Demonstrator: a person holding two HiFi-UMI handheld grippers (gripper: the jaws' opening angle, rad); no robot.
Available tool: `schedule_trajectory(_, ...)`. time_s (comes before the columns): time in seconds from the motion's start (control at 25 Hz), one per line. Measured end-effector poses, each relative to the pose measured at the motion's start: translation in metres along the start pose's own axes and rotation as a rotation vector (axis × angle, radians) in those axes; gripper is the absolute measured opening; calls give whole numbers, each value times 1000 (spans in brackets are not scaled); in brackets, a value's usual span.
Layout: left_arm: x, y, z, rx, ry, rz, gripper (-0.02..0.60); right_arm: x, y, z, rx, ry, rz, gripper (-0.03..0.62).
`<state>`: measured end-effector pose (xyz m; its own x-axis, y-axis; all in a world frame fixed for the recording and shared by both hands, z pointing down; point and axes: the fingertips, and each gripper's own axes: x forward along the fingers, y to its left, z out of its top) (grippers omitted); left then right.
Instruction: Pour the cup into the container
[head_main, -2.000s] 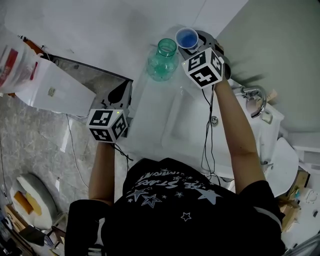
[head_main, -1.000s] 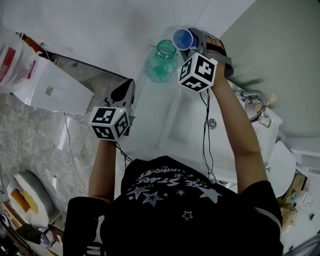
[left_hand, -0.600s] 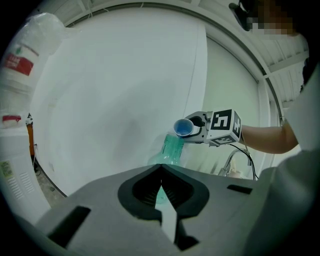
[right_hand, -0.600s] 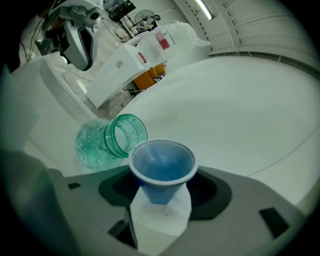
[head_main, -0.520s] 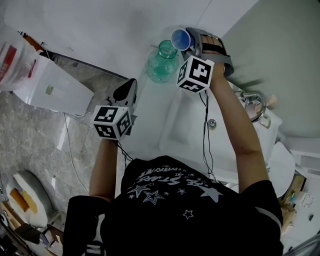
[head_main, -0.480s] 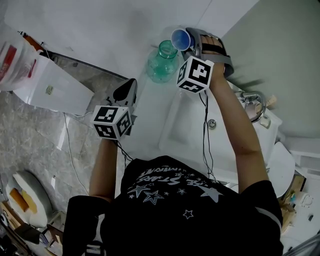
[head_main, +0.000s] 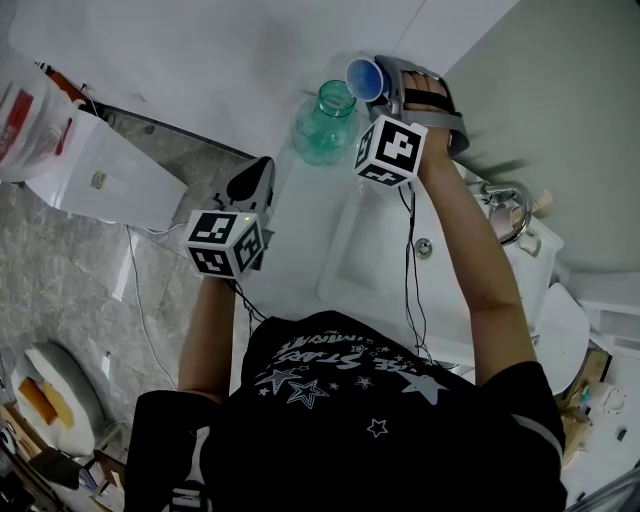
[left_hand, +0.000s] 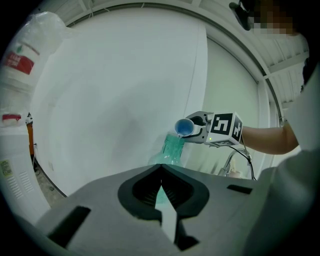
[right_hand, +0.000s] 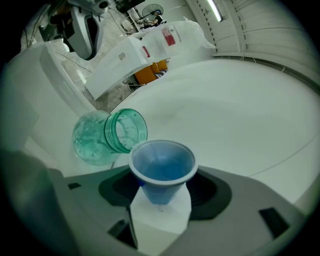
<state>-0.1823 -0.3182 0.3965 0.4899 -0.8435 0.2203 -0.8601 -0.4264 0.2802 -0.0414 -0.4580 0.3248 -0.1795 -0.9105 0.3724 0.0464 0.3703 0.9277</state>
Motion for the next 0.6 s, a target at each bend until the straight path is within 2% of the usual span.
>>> schedule_trajectory(0.16, 1, -1, 0, 1, -1, -2, 9, 0, 0, -1, 42, -5, 11, 284)
schedule_trajectory(0.4, 4, 1, -3, -2, 2, -3, 9, 3, 7, 0, 166, -15, 64, 284)
schedule_trajectory(0.6, 7, 2, -6, -5, 11, -3, 9, 3, 8, -4, 342, -52, 91, 284)
